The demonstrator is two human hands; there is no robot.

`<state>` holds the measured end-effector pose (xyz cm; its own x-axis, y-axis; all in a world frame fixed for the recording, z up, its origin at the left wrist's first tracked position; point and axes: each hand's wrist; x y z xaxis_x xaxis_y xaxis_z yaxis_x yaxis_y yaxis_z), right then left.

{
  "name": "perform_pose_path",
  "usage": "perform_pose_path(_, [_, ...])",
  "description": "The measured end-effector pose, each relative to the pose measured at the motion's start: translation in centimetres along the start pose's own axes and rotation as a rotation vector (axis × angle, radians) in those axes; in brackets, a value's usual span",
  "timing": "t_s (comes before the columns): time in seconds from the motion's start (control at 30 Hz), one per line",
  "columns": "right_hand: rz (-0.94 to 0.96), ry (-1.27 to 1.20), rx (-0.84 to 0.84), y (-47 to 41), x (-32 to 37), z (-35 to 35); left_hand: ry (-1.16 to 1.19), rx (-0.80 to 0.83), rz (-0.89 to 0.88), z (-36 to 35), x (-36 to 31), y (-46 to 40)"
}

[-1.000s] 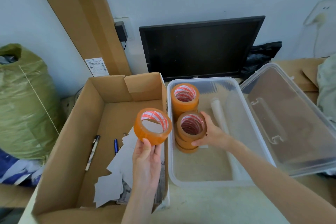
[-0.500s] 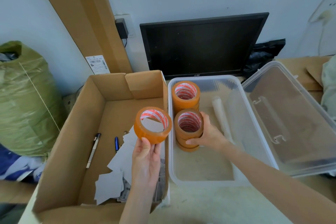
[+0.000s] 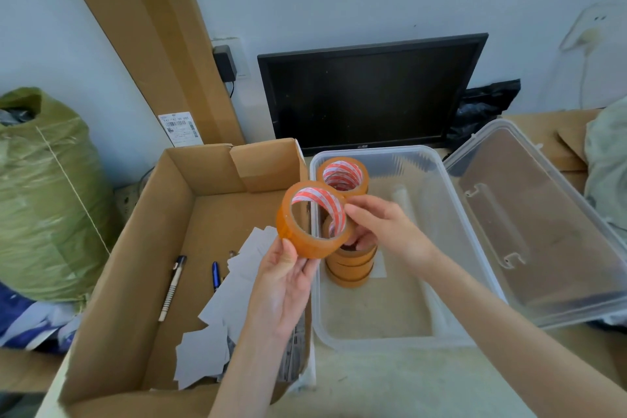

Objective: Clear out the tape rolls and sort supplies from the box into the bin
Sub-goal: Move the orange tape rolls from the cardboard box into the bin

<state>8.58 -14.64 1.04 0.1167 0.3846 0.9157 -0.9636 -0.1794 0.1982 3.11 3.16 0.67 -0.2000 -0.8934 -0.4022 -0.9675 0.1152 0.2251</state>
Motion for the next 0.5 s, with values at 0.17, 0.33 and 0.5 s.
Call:
perform_pose_path(0.17, [-0.014,-0.116,-0.043,0.5,0.7,-0.1,-0.103,-0.004,0.045,-0.6,0.3,0.0])
perform_pose_path(0.33, [-0.022,0.15,-0.26,0.2,-0.1,0.6,-0.487,-0.126,-0.021,0.0,0.2,-0.6])
perform_pose_path(0.5, [-0.082,0.364,-0.316,-0.2,-1.6,0.7,-0.819,-0.252,-0.167,1.1,0.4,-1.0])
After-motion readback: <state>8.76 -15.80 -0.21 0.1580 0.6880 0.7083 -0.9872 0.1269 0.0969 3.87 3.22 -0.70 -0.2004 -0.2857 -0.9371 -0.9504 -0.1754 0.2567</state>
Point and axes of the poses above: each hand's wrist, its own y-axis away from the middle knuckle, its own z-axis out of the back of the hand, x = y × z, and after that the axes turned 14 degrees about y, right-handed
